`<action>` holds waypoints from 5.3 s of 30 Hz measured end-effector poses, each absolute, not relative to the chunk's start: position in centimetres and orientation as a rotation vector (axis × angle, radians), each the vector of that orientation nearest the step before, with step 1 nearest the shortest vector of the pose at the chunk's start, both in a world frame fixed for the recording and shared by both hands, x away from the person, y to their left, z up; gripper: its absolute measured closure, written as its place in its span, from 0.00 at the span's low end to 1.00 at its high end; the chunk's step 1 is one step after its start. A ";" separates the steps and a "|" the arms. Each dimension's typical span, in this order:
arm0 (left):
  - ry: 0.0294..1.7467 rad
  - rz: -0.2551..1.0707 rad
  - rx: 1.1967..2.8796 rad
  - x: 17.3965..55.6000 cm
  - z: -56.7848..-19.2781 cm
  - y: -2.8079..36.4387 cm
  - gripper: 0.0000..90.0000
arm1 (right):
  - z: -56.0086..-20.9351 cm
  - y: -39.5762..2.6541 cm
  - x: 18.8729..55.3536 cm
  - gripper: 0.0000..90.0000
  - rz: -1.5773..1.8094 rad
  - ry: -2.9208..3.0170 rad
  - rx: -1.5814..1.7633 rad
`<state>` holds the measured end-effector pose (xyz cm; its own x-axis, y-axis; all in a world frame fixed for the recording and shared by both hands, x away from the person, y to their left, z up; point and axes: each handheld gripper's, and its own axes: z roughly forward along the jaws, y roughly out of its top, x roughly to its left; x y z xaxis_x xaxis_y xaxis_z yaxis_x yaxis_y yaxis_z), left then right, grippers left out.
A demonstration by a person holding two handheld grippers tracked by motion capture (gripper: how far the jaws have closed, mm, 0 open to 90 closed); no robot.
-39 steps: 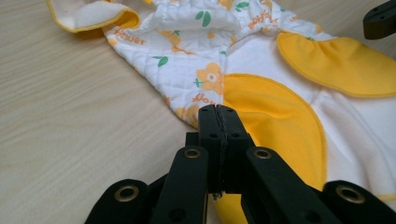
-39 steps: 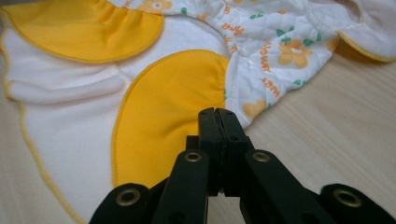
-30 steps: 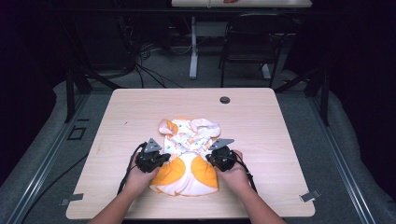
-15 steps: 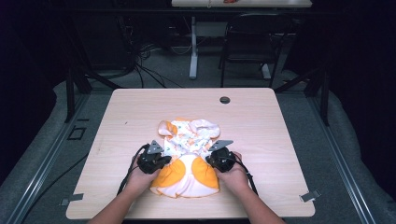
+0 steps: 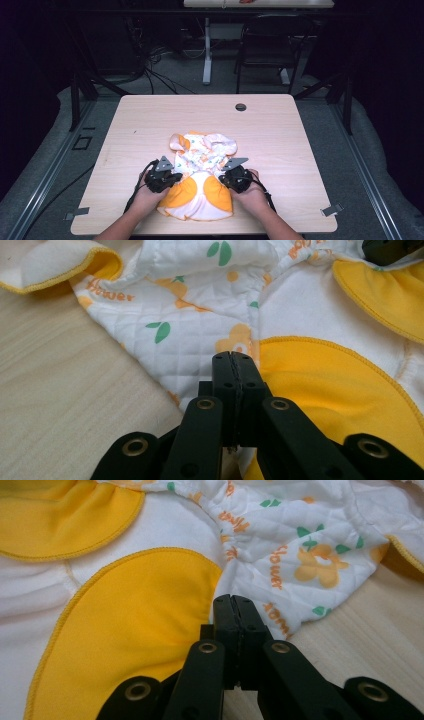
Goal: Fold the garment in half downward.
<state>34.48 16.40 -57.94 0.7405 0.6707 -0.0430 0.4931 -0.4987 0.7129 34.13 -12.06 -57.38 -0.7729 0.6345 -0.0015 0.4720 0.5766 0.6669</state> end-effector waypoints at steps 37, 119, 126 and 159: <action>0.833 0.237 2.236 32.5 -57.7 16.5 1.00 | -57.1 -12.2 32.5 1.00 0.947 2.636 0.831; 1.067 0.296 2.186 45.9 -57.3 15.6 0.63 | -56.4 -10.6 47.0 0.74 0.840 2.547 1.206; 1.045 0.268 2.194 46.0 -57.3 15.7 0.70 | -56.5 -10.8 46.9 0.81 0.874 2.561 1.223; 0.971 0.304 2.136 45.4 -52.6 16.2 0.90 | -51.5 -11.2 45.4 0.97 0.932 2.537 1.002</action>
